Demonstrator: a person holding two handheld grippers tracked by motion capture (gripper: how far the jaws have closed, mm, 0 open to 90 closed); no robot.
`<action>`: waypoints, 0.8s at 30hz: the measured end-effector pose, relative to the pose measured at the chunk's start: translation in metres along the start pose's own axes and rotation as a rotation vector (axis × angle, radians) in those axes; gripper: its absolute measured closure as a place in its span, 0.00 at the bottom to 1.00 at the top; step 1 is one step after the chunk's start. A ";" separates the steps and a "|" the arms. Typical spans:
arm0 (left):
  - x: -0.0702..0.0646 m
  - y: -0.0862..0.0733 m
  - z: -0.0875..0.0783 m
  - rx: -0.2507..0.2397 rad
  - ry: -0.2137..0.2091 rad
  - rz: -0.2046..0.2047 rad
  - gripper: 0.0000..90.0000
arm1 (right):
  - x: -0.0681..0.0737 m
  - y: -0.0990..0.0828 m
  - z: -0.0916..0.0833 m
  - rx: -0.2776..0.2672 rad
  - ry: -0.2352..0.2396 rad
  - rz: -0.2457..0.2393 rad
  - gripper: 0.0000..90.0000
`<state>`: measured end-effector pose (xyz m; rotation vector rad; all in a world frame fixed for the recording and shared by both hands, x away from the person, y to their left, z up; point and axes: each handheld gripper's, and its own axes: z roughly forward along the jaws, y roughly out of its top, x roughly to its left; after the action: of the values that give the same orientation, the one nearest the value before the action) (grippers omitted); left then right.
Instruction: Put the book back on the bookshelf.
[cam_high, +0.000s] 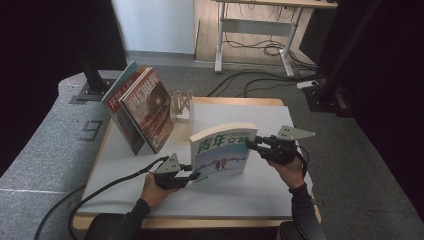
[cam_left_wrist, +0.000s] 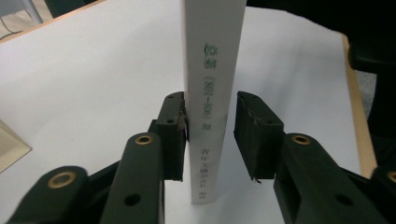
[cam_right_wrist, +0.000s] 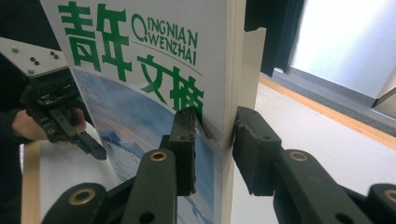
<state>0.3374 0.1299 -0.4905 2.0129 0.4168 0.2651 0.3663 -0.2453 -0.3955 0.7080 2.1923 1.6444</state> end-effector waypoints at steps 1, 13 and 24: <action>0.000 0.001 0.000 -0.002 -0.004 -0.001 0.69 | -0.001 0.000 0.000 -0.001 0.004 0.006 0.75; 0.001 0.022 -0.005 -0.027 -0.005 -0.026 0.65 | -0.002 -0.002 0.002 0.011 -0.006 0.021 0.72; 0.001 0.052 -0.012 -0.027 0.009 -0.009 0.68 | -0.001 -0.003 0.003 0.015 -0.014 0.019 0.70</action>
<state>0.3431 0.1188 -0.4389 1.9835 0.4255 0.2733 0.3684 -0.2438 -0.3989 0.7449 2.1972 1.6287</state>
